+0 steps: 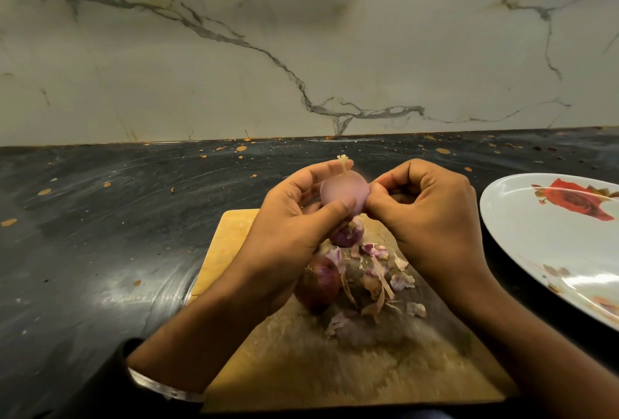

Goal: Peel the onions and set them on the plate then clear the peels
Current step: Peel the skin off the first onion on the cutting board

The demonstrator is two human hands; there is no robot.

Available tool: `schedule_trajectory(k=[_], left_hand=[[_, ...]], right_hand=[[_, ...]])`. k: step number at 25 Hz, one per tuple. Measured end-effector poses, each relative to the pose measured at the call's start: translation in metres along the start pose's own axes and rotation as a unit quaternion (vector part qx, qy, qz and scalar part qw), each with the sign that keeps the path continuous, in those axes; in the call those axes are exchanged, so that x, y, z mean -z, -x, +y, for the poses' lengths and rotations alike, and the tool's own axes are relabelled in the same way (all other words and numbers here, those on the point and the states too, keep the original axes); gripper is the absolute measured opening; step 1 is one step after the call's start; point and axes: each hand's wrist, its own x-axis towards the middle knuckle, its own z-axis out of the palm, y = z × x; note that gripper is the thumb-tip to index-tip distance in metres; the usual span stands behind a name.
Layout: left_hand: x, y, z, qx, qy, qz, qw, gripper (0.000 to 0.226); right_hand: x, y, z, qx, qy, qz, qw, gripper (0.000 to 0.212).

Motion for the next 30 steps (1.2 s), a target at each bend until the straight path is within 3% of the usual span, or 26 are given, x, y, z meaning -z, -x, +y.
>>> schedule_trajectory(k=[3, 8, 14, 30], left_hand=[[0.0021, -0.0035, -0.0020, 0.001, 0.016, 0.010, 1.000, 0.048], [0.0051, -0.0052, -0.0004, -0.006, 0.033, 0.018, 0.999, 0.053], [0.0028, -0.0045, 0.0024, 0.009, 0.062, 0.017, 0.998, 0.048], [-0.0009, -0.0021, -0.0013, 0.018, 0.016, 0.026, 0.999, 0.041]], right_hand=[[0.0001, -0.0008, 0.0010, -0.034, -0.077, -0.028, 0.996, 0.013], [-0.0012, 0.0024, -0.0046, -0.021, -0.102, -0.068, 0.992, 0.015], [0.0013, -0.0026, -0.0031, -0.129, -0.229, -0.096, 0.960, 0.013], [0.0001, 0.0029, -0.0063, -0.098, -0.115, -0.044, 0.988, 0.007]])
